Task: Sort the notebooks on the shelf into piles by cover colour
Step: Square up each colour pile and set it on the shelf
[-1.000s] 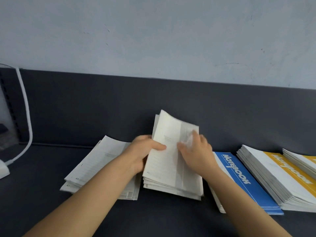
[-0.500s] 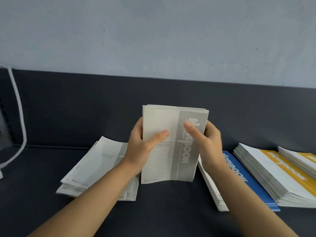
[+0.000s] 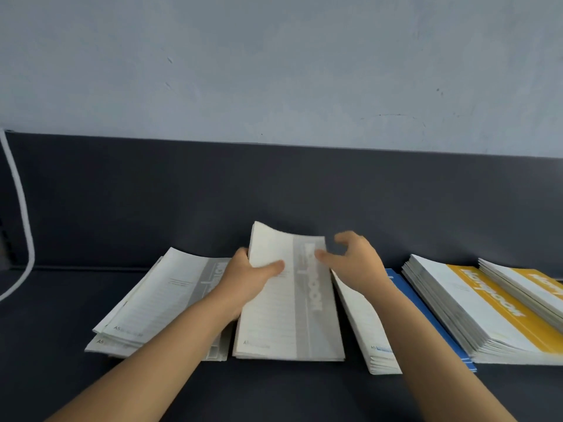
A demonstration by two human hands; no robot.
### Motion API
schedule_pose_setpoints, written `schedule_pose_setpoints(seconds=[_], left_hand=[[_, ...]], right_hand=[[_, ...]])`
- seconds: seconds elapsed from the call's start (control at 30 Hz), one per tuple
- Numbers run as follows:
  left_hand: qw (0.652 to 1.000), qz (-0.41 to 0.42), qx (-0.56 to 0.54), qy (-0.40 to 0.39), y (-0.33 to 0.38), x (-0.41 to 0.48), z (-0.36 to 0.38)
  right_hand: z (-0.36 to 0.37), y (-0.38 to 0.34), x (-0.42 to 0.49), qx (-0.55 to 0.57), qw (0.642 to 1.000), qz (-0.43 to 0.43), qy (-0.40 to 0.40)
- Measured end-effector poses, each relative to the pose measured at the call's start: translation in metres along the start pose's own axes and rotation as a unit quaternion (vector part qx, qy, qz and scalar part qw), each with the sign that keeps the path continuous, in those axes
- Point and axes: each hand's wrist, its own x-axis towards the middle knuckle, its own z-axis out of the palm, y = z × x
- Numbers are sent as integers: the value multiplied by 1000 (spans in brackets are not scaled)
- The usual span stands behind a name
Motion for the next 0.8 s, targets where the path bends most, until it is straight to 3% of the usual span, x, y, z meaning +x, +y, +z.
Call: schedule_pose_setpoints(seconds=[0.13, 0.23, 0.3, 0.4, 0.43, 0.5, 0.57, 0.63, 0.8], left_hand=[[995, -32, 90, 12, -3, 6, 5], [970, -30, 242, 21, 7, 0, 8], [924, -37, 379, 31, 14, -7, 11], [797, 53, 593, 105, 20, -17, 28], [794, 104, 588, 113, 23, -21, 40], [864, 115, 489, 40, 30, -26, 66], [913, 45, 402, -59, 35, -28, 96], [934, -15, 341, -105, 37, -25, 119], [966, -77, 216, -122, 38, -11, 137]], right_hand=[[-17, 21, 9, -156, 985, 9, -73], [-31, 49, 14, -254, 957, 24, -136], [-41, 67, 16, -288, 946, 25, -145], [-49, 82, 15, -273, 949, 27, -154], [-49, 86, 14, -257, 954, 24, -153], [-48, 91, 12, -226, 964, 11, -140], [-47, 92, 11, -210, 968, 0, -137], [-45, 93, 12, -198, 969, -1, -150], [-45, 91, 13, -192, 968, -3, -160]])
